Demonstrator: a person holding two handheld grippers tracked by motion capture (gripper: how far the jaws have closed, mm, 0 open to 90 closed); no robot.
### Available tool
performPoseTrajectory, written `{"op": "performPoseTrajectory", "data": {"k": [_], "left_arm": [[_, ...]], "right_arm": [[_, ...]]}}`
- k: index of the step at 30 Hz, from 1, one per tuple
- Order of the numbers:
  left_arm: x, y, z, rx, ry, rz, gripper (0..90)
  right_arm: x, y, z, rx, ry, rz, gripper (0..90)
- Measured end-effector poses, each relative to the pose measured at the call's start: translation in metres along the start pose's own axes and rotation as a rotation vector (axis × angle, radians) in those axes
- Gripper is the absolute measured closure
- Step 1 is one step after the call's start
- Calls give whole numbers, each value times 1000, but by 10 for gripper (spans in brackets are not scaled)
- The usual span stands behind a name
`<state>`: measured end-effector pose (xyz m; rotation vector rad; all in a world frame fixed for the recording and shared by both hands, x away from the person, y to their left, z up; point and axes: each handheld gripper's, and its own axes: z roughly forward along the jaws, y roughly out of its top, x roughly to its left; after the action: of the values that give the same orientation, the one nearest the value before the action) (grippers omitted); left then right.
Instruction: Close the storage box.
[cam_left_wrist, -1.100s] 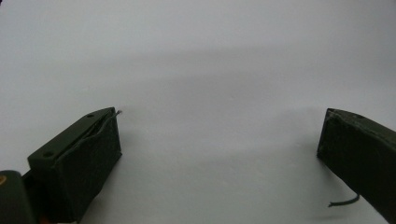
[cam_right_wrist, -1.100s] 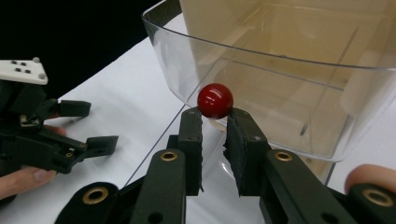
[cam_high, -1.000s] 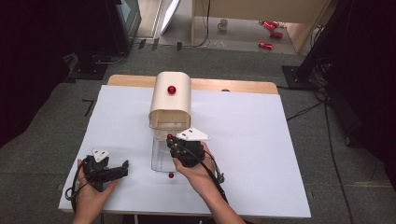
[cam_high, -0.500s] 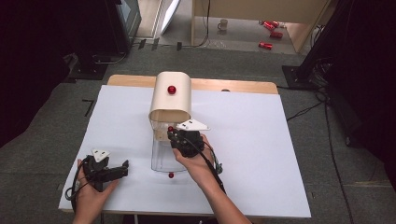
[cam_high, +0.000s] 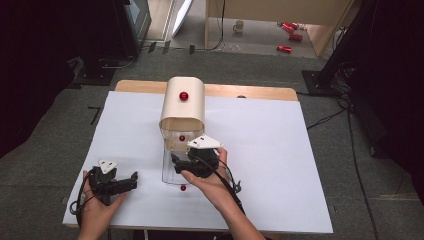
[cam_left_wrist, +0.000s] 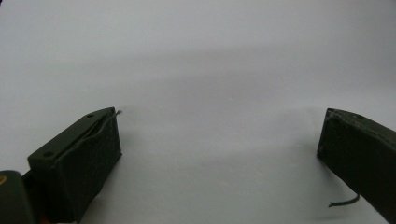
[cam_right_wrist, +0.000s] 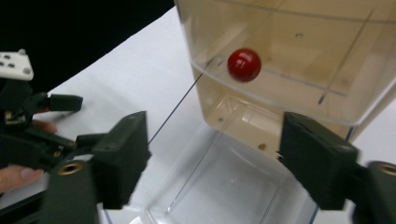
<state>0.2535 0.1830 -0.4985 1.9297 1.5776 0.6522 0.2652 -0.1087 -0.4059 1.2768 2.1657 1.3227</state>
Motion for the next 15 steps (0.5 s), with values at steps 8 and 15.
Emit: {"op": "performPoseTrajectory", "data": {"k": [8,15], "left_arm": [[0,0,0,2,0,1,0],[0,0,0,0,0,1,0]], "right_arm": [[5,-16,-21,5,3,5,74],[9,-40,-41,2,-21,16,56]]}}
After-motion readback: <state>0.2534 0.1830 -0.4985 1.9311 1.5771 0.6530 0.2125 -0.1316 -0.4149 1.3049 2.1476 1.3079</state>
